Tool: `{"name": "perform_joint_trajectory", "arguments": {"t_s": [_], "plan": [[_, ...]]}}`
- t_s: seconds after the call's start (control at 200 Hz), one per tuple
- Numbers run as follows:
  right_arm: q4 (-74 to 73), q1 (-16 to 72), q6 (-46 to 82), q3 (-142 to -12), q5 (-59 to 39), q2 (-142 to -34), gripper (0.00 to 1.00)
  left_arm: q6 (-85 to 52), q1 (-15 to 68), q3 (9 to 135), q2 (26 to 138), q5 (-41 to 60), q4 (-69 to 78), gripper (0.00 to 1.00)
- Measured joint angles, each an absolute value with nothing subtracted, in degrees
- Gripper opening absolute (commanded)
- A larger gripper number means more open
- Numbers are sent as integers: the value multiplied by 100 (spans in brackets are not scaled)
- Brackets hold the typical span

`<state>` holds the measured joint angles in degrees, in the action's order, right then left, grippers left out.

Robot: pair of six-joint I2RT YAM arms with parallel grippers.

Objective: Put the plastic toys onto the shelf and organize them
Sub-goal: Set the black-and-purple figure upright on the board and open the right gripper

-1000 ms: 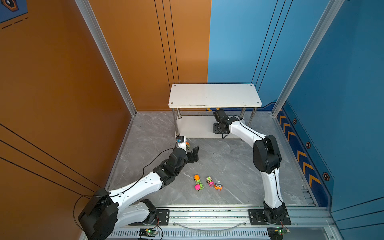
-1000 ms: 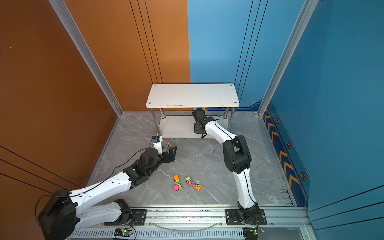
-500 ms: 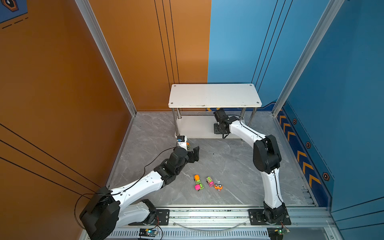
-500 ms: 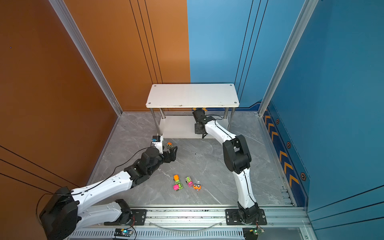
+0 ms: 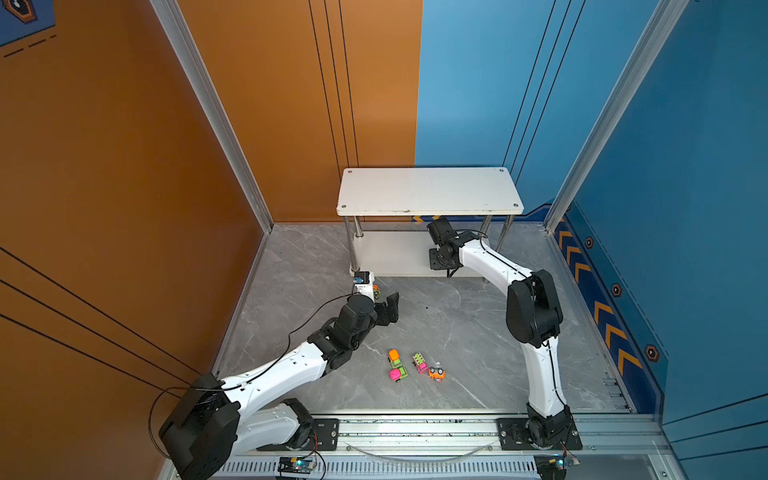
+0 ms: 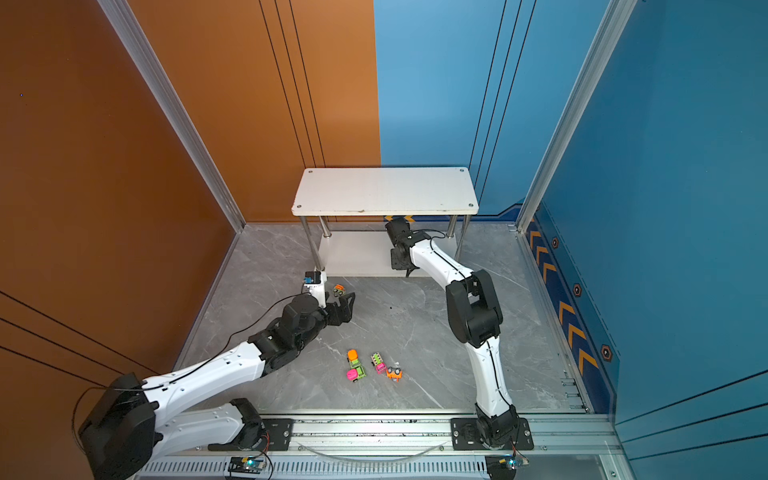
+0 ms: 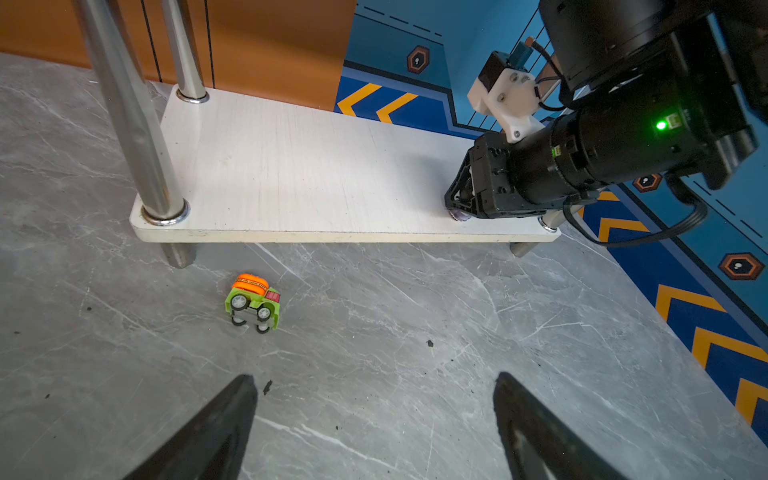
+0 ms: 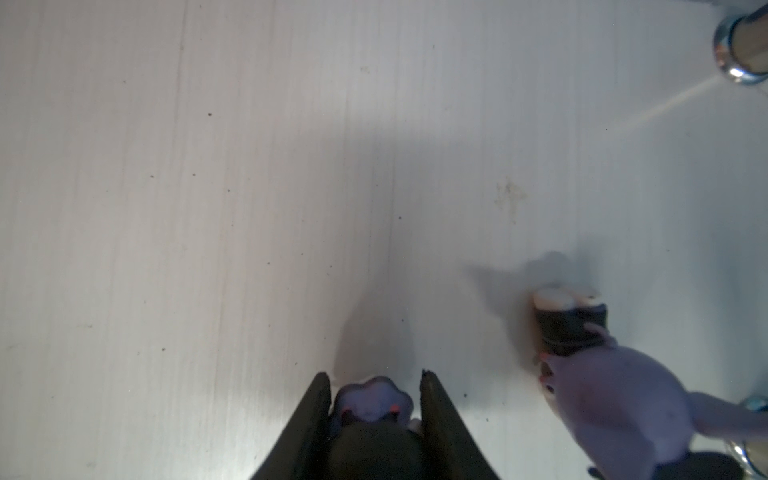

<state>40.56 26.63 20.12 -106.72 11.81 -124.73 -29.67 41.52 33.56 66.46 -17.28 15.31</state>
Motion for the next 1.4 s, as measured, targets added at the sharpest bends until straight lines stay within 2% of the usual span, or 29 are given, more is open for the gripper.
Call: {"name": "perform_joint_trajectory", "arguments": {"t_s": [0.075,0.245,0.36,0.52,0.886,1.401], "plan": [[4128,2661,2014,-10680,1181,-12475,54,-2969,4152,3356,6646,-1726,1531,90],[4204,2657,1975,-10790,1177,-12564,57,-2969,4152,3356,6643,-1728,1531,91],[4209,2657,1962,-10844,1175,-12610,46,-2969,4152,3356,6643,-1728,1531,90],[4209,2657,1968,-10851,1162,-12615,45,-2969,4152,3356,6643,-1728,1531,90],[4193,2589,1997,-10860,954,-12615,29,-2987,4152,3356,6643,-1726,1531,90],[3940,2397,2255,-10842,233,-12615,29,-2987,4152,3356,6643,-1682,1509,90]]}}
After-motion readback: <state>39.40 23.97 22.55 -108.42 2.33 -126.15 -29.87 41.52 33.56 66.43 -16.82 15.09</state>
